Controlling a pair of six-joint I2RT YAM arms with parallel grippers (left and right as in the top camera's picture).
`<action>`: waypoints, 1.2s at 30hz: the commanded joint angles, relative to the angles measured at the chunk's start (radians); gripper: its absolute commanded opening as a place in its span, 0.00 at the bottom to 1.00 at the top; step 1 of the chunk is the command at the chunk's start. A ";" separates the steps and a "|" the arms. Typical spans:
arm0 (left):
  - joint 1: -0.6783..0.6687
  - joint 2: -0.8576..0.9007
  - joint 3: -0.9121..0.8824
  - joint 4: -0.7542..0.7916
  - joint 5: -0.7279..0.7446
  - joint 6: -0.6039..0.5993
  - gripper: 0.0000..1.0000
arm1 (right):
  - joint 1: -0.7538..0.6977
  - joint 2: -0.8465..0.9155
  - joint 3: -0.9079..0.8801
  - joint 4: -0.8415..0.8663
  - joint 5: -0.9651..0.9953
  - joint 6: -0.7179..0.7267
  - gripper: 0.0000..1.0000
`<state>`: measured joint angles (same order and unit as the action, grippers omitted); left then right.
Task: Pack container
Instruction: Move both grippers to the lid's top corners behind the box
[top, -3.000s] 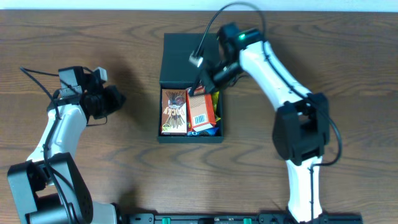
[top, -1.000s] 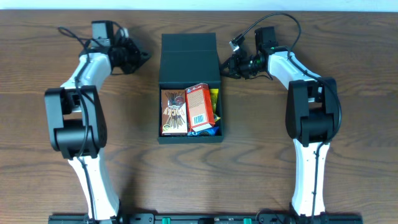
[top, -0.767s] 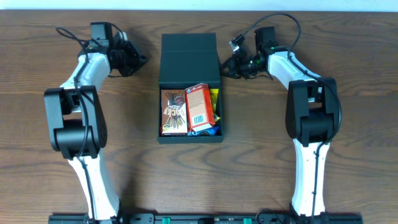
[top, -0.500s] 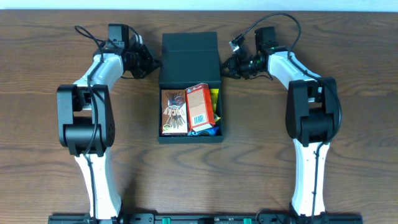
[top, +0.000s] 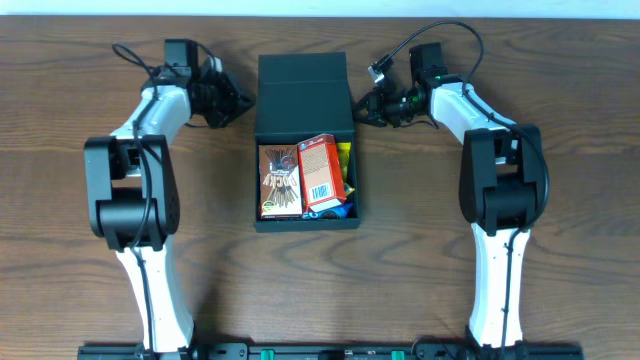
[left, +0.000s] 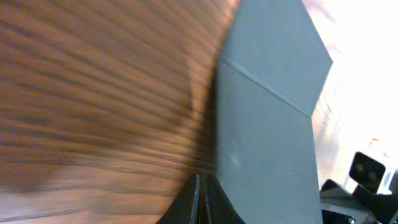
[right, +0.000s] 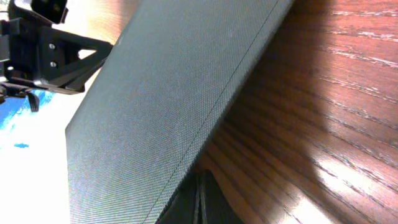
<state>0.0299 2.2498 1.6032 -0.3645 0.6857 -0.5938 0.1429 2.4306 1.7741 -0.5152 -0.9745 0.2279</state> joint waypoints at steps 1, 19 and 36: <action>0.022 0.026 0.002 -0.018 0.008 0.024 0.06 | 0.012 0.005 -0.002 0.002 -0.048 0.004 0.02; -0.055 0.036 0.002 -0.012 -0.066 0.047 0.06 | 0.018 0.005 -0.002 0.002 -0.138 -0.032 0.02; -0.004 0.027 0.003 0.298 0.390 0.112 0.06 | -0.035 0.004 0.056 0.010 -0.490 -0.101 0.02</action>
<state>0.0299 2.2688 1.6020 -0.0883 0.9588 -0.5064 0.1181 2.4313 1.7790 -0.5110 -1.3117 0.1524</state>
